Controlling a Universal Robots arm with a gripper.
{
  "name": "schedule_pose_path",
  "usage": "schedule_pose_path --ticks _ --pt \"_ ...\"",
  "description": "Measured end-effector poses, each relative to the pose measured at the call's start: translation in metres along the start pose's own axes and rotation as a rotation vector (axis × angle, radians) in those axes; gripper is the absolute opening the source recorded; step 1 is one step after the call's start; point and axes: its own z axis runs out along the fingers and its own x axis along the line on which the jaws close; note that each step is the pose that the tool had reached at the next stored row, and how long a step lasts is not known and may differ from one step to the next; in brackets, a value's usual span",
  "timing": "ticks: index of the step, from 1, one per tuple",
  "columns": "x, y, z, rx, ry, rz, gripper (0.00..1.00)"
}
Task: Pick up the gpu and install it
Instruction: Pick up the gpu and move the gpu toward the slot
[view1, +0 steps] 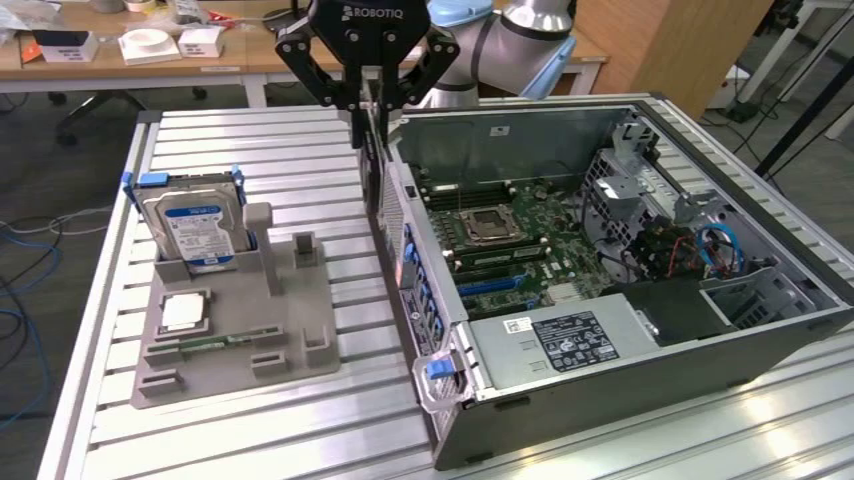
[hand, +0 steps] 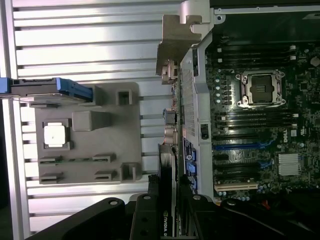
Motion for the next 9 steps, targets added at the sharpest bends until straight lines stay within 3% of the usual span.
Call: schedule_pose_path --ticks 9 --pt "-0.0037 0.0003 0.0002 0.0000 0.0000 0.000 0.26"
